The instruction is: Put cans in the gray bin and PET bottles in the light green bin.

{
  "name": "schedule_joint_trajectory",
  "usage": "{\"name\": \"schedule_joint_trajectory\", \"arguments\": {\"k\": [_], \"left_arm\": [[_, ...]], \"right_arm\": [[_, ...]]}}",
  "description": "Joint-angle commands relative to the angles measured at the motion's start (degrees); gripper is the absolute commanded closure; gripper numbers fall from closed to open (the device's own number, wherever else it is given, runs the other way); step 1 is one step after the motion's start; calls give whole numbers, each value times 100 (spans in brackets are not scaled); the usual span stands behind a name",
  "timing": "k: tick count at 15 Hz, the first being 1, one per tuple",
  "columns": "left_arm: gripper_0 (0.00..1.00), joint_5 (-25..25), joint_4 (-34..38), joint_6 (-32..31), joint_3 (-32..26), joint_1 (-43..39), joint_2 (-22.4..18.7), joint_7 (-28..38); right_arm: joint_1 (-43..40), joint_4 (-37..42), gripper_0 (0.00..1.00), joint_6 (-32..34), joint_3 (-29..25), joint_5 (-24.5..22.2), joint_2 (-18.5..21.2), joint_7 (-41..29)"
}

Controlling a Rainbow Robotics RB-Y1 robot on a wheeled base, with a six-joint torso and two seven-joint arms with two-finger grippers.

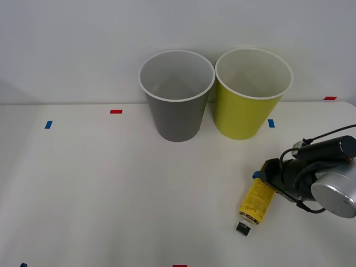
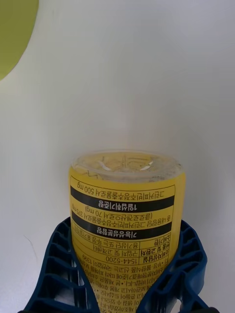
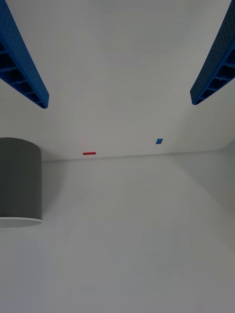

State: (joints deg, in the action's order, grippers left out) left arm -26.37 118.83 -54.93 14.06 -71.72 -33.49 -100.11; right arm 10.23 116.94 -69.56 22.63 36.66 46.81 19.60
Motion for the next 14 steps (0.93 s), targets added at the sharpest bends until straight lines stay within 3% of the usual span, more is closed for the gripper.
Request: {"name": "schedule_joint_trajectory", "arguments": {"k": [1, 3, 7, 14], "left_arm": [[0, 0, 0, 0, 0, 0, 0, 0], [0, 0, 0, 0, 0, 0, 0, 0], [0, 0, 0, 0, 0, 0, 0, 0], [0, 0, 0, 0, 0, 0, 0, 0]], "right_arm": [[-742, 708, 100, -5, -752, -177, -331, 844], [-1217, 1182, 100, -31, -1112, -362, -463, 1459], [-1709, 1833, 100, -31, -1516, -1153, -858, 2725], [-2043, 2844, 100, 4, -2114, -2084, -2027, 4711]]}}
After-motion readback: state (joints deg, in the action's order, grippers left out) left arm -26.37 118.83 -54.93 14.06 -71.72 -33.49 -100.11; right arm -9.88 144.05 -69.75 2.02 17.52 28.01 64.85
